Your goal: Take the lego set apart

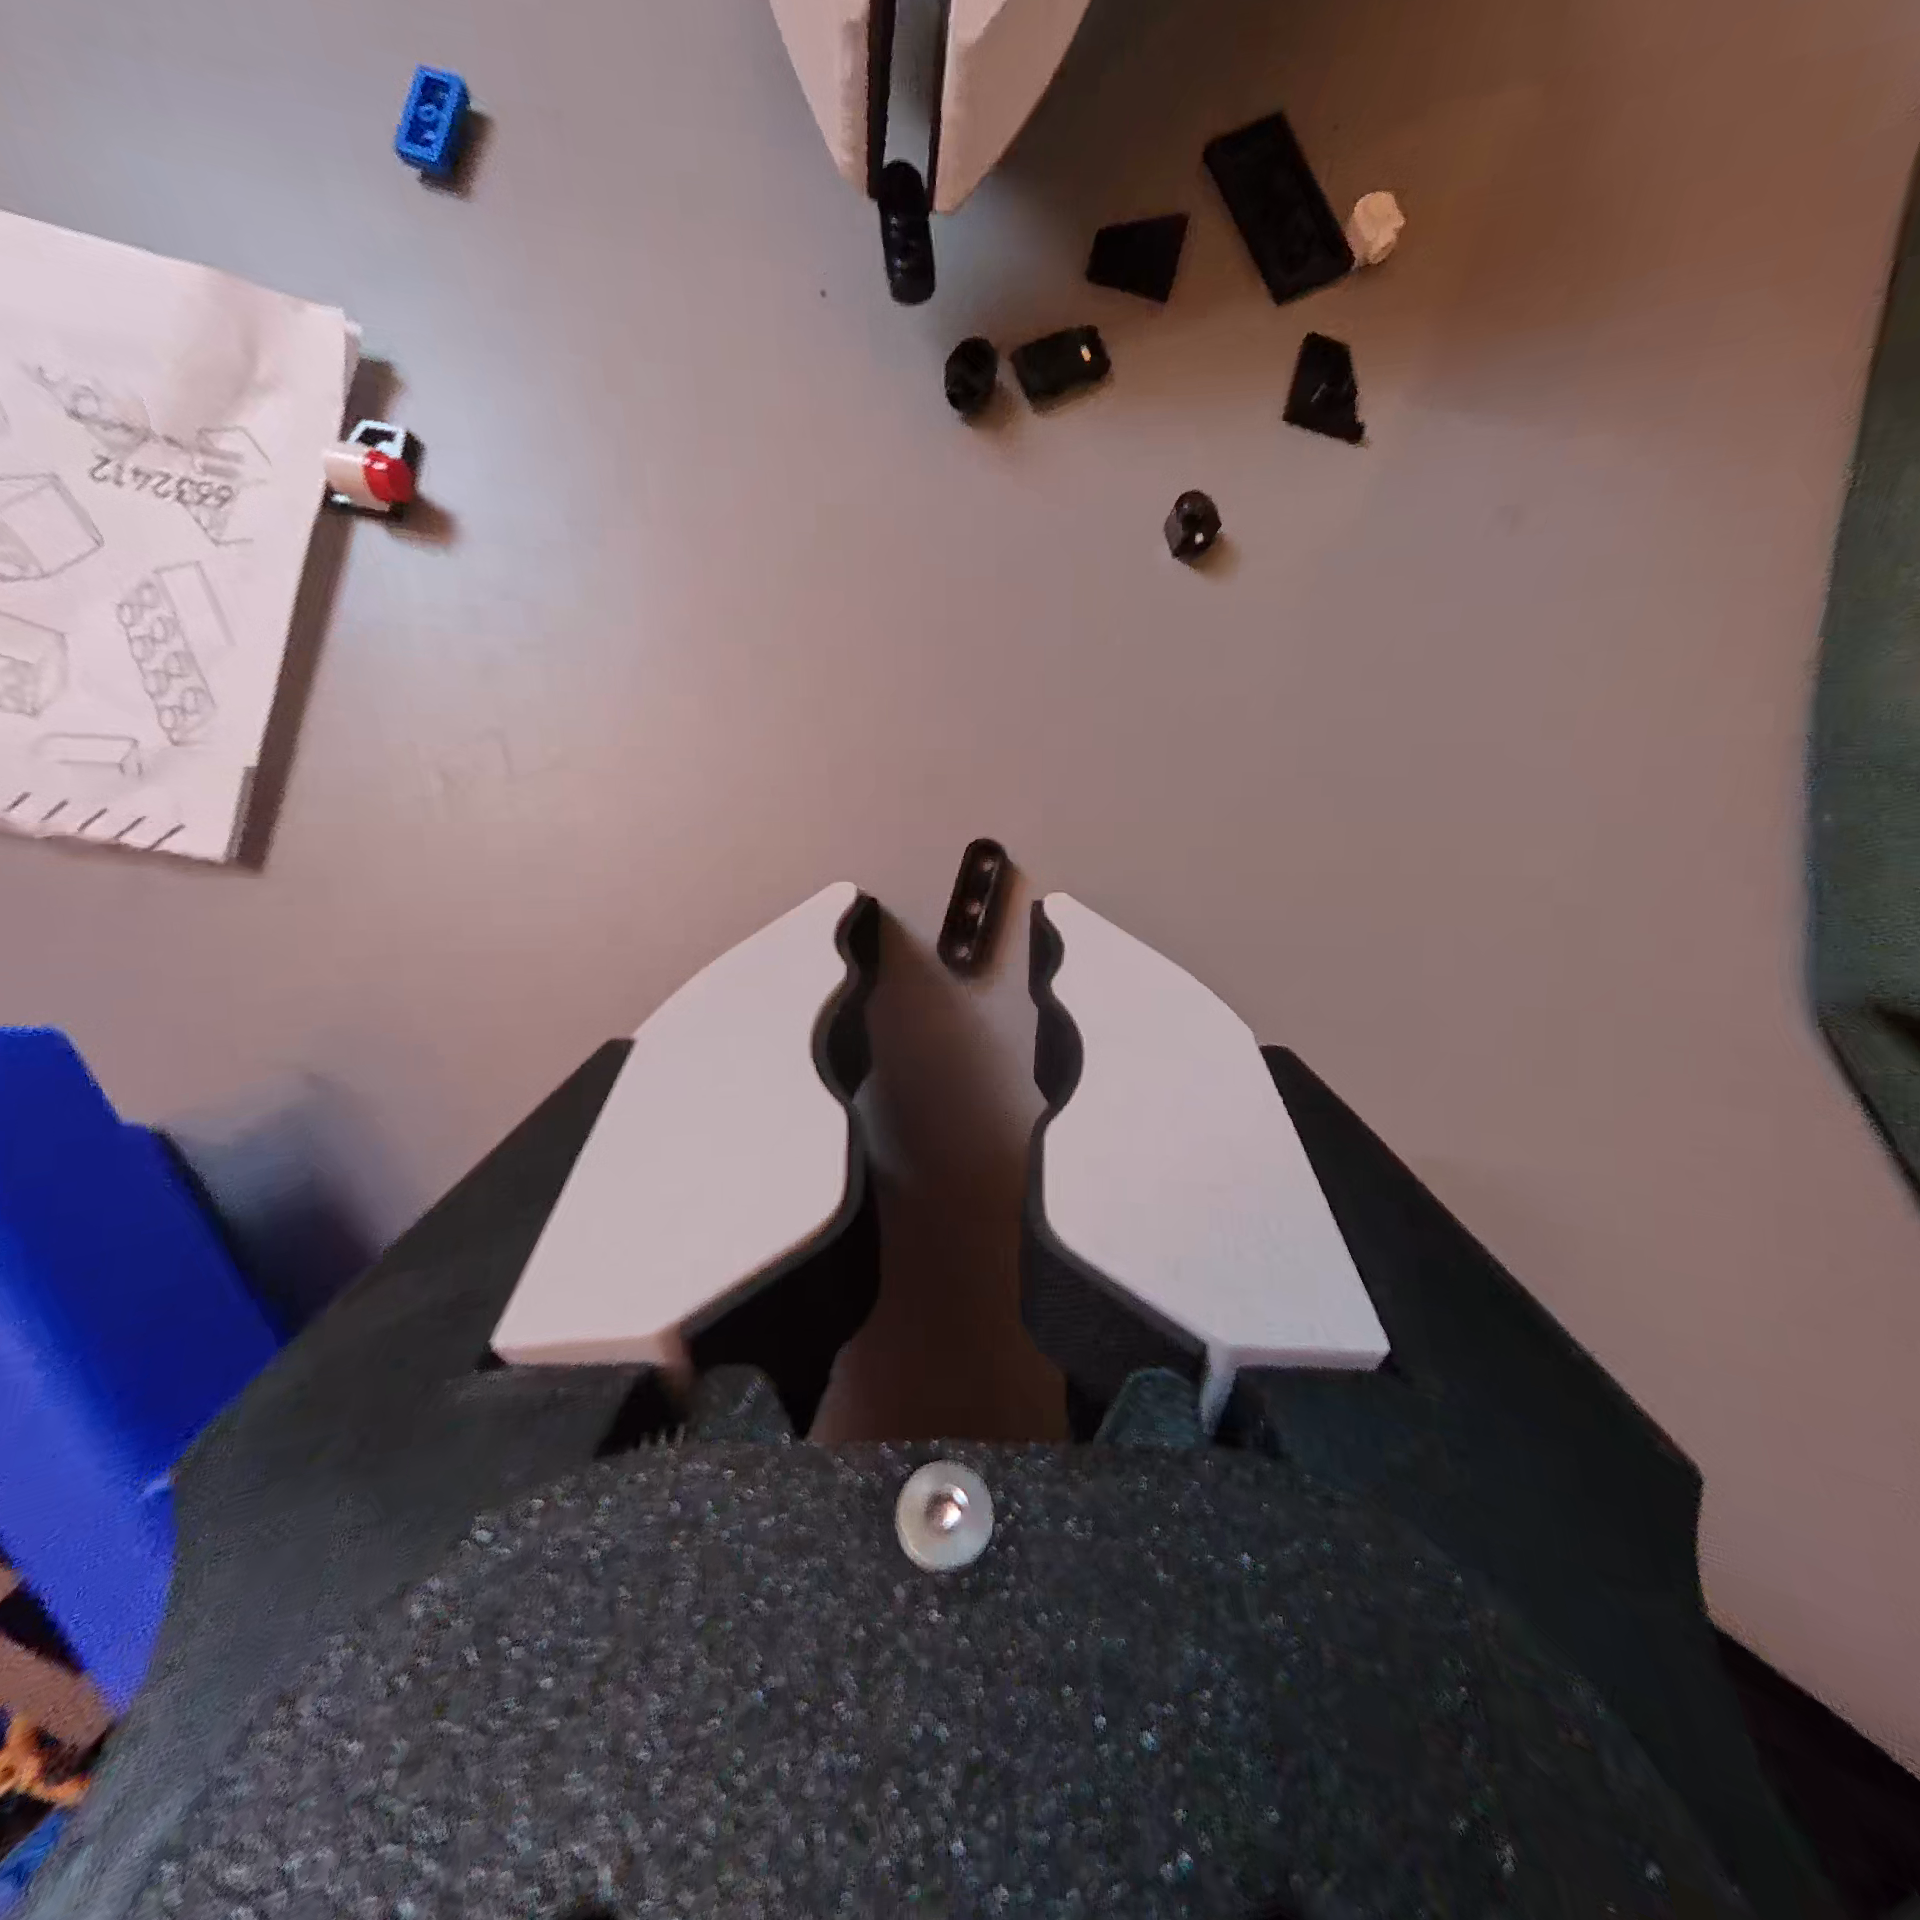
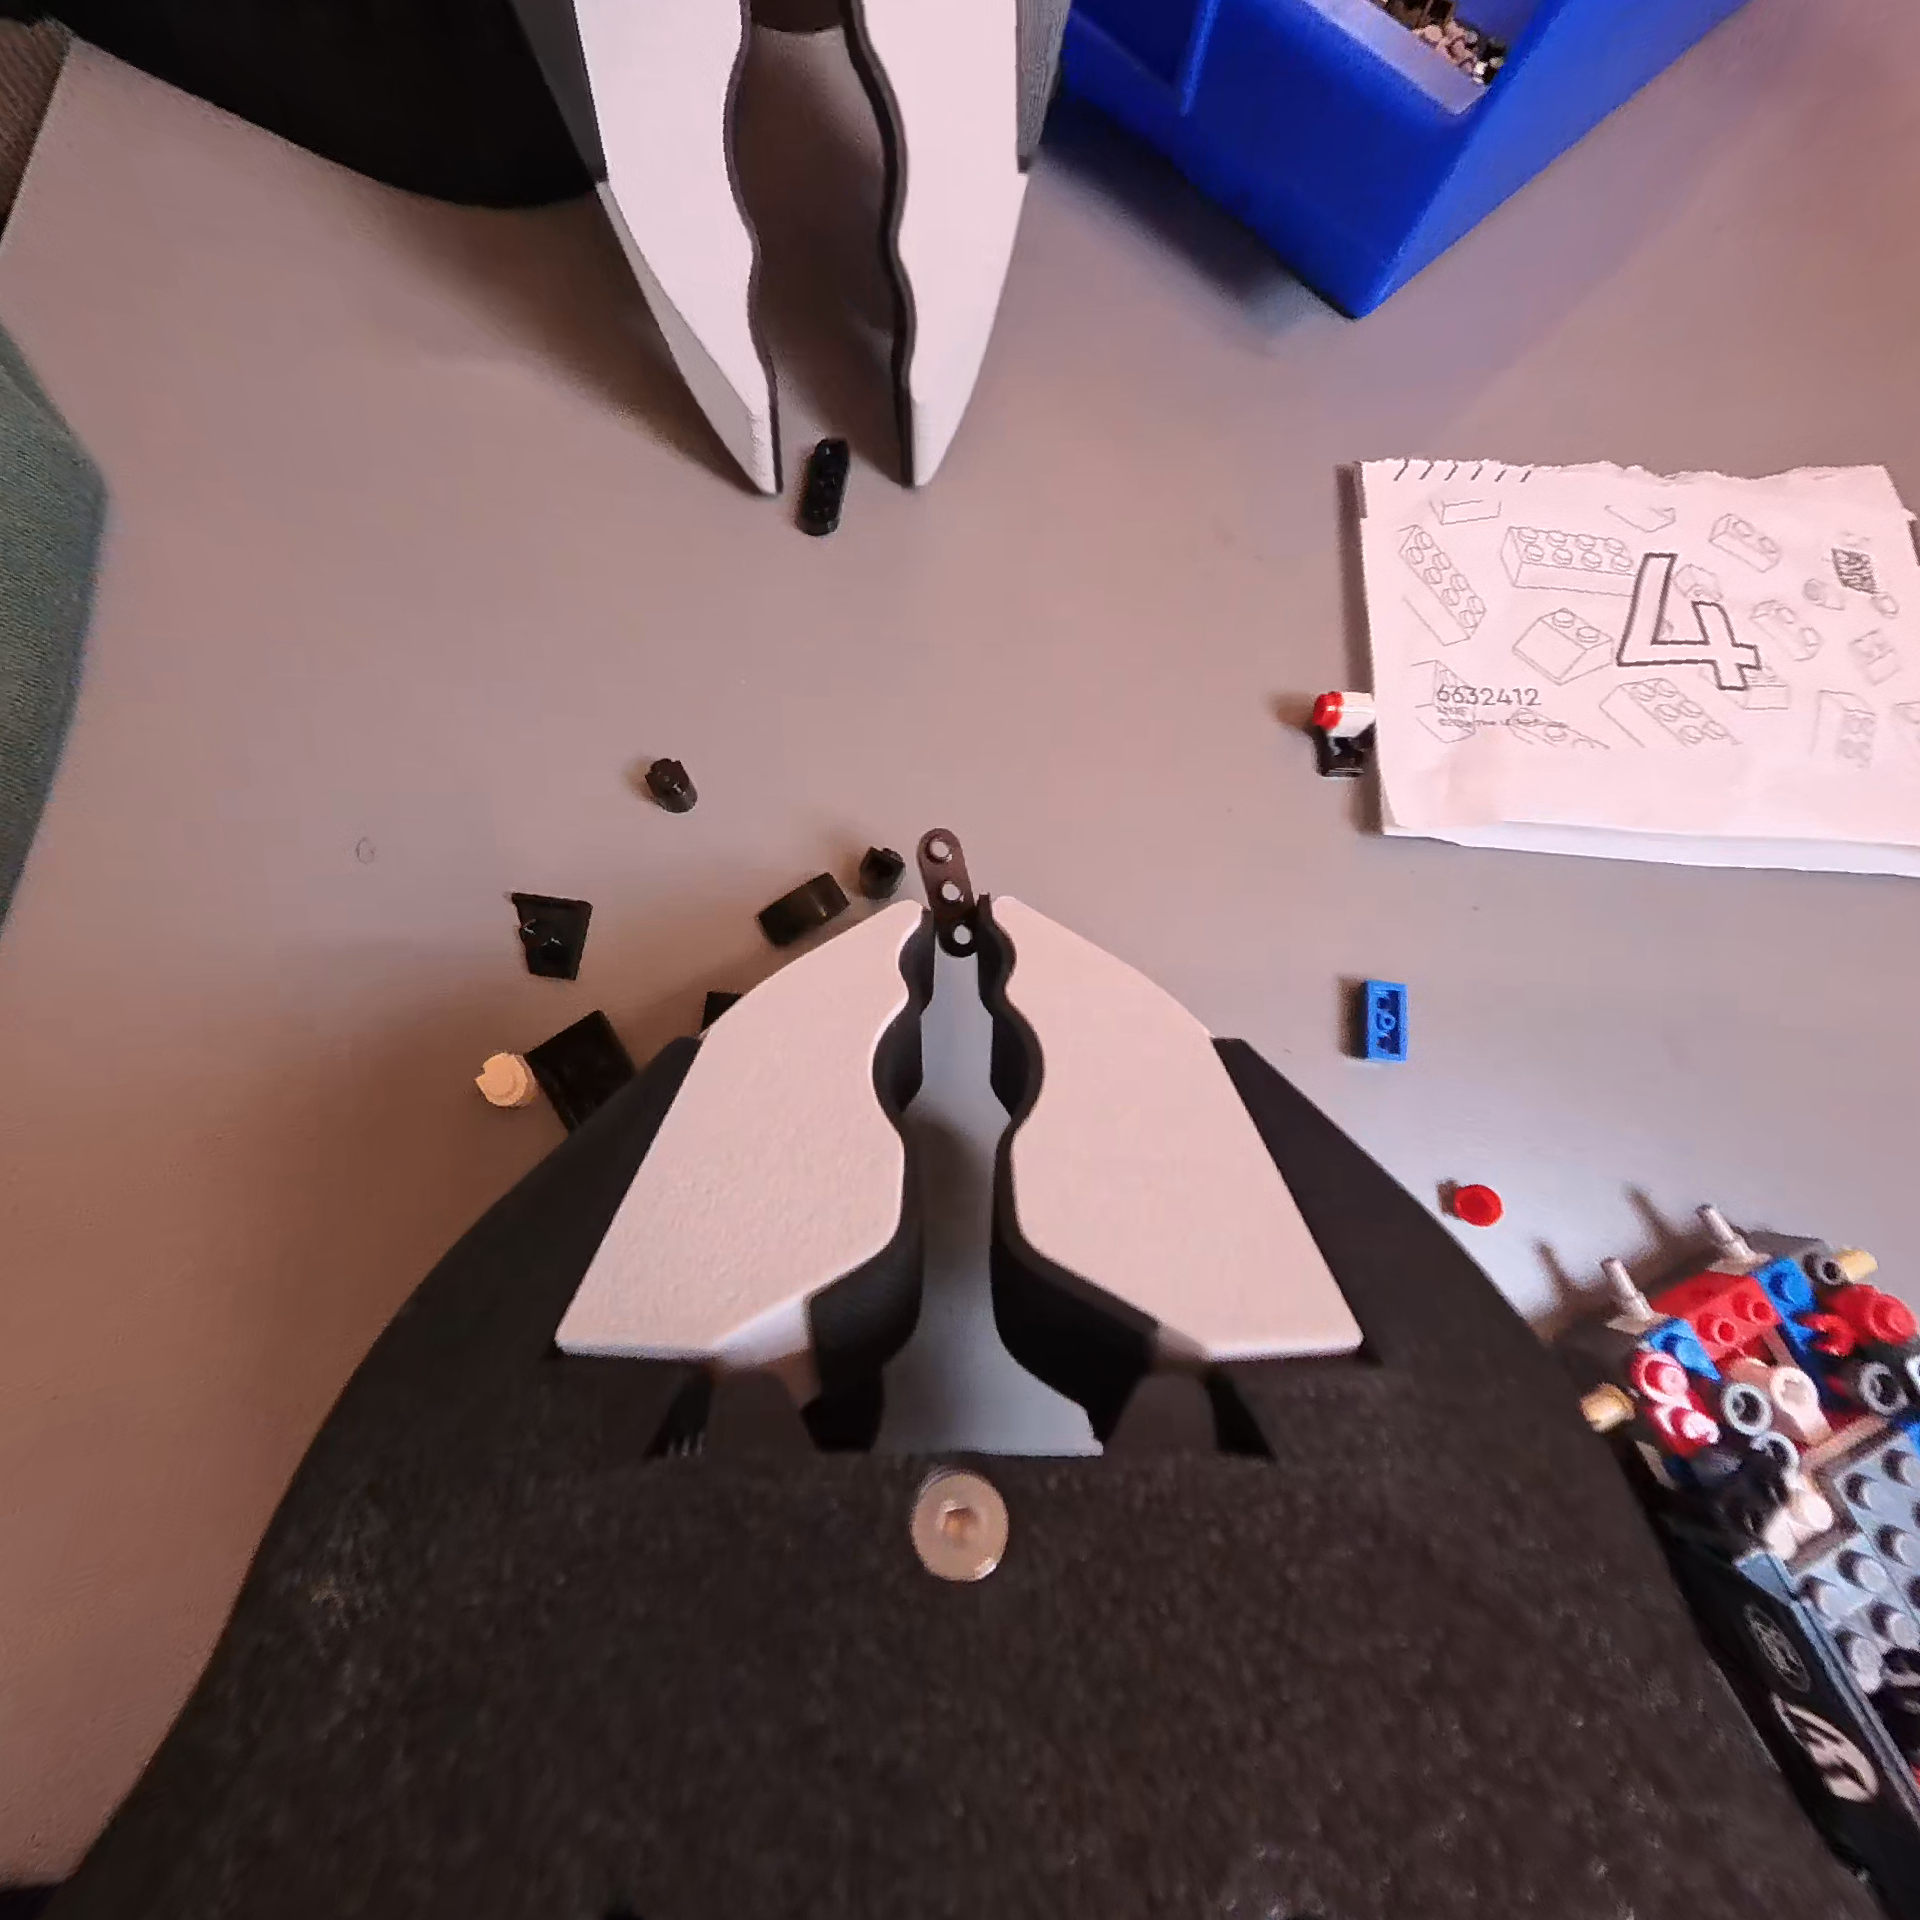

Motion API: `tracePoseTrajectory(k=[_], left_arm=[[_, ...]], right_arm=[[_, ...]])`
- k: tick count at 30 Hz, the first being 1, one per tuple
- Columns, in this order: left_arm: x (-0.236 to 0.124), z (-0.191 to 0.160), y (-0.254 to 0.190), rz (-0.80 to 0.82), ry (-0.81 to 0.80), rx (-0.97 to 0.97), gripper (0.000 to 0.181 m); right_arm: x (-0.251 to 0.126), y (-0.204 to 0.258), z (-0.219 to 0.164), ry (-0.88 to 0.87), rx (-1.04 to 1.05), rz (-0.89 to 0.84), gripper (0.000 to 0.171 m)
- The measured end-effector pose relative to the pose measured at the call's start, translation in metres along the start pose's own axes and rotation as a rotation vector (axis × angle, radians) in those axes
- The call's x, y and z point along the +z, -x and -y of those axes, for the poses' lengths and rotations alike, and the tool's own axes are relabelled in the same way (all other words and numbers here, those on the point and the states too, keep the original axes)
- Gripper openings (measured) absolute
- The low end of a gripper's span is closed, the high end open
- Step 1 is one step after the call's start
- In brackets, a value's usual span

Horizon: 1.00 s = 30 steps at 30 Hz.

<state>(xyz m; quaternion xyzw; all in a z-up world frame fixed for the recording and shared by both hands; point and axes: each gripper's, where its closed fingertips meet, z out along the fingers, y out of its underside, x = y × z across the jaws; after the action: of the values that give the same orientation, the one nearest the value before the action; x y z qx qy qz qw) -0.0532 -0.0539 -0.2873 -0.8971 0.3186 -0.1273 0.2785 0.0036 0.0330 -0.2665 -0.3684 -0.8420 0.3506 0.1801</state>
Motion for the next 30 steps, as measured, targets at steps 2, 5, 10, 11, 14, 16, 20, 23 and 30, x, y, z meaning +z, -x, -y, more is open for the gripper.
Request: tracePoseTrajectory(k=[2,5,10,11,14,16,20,23,30], left_arm=[[0.001,0.001,-0.004,-0.027,0.007,-0.025,0.011],[0.0,0.0,-0.001,0.017,0.056,-0.018,0.009],[-0.083,0.03,0.083,0.553,-0.237,-0.217,0.008],[-0.103,0.019,0.102,0.672,-0.242,-0.312,0.008],[-0.11,-0.025,0.123,0.723,-0.134,-0.549,0.038],[-0.098,-0.028,0.119,0.667,-0.132,-0.568,0.051],[-0.088,-0.008,0.108,0.637,-0.164,-0.449,0.058],[-0.067,0.049,0.063,0.311,-0.414,-0.378,0.038],[-0.027,0.104,-0.001,-0.23,-0.594,-0.516,0.036]], right_arm=[[0.0,0.001,0.0,0.002,-0.004,0.0,0.008],[-0.001,-0.001,0.002,-0.011,-0.003,-0.012,0.008],[-0.011,-0.008,0.017,-0.102,0.015,-0.05,0.007],[-0.013,-0.009,0.02,-0.118,0.019,-0.053,0.007],[-0.014,-0.01,0.026,-0.15,0.025,-0.058,0.007],[-0.013,-0.01,0.026,-0.149,0.021,-0.062,0.007],[-0.013,-0.009,0.034,-0.184,0.01,-0.081,0.007],[-0.019,-0.009,0.052,-0.272,-0.047,-0.138,0.007],[-0.016,0.007,0.069,-0.269,-0.213,-0.224,0.007]])
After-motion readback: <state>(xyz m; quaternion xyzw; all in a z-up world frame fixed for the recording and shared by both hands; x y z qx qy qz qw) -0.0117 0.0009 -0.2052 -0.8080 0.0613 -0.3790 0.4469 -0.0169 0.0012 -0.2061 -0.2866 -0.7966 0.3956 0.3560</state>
